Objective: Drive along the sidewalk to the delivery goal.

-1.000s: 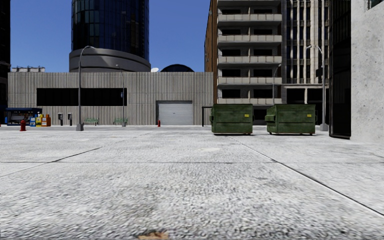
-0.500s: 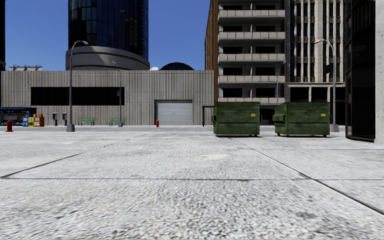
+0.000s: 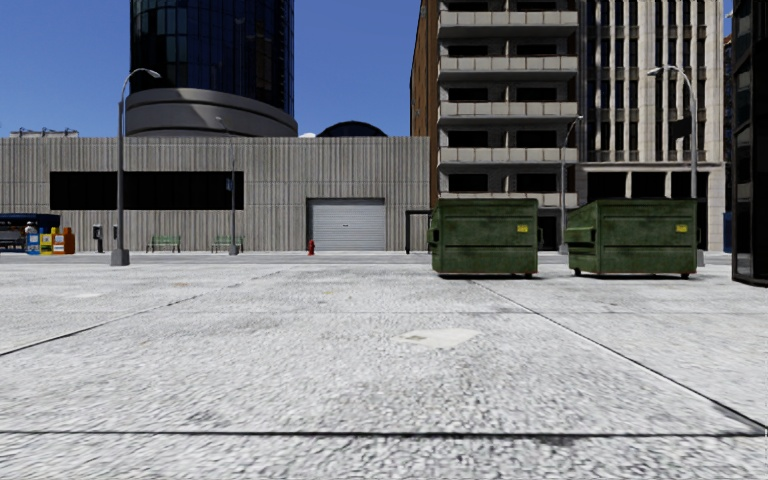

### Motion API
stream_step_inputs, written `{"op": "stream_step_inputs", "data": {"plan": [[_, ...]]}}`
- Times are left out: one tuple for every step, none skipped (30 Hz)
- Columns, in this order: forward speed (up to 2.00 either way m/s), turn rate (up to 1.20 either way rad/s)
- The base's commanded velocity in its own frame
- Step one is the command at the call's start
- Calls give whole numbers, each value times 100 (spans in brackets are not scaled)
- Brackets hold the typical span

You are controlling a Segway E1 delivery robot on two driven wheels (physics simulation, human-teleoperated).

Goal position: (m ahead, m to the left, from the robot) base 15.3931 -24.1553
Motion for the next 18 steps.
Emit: {"op": "stream_step_inputs", "data": {"plan": [[200,0],[200,0],[200,0],[200,0],[200,0],[200,0],[200,0],[200,0],[200,0],[200,0],[200,0],[200,0],[200,0],[200,0],[200,0],[200,0],[200,0],[200,0]]}}
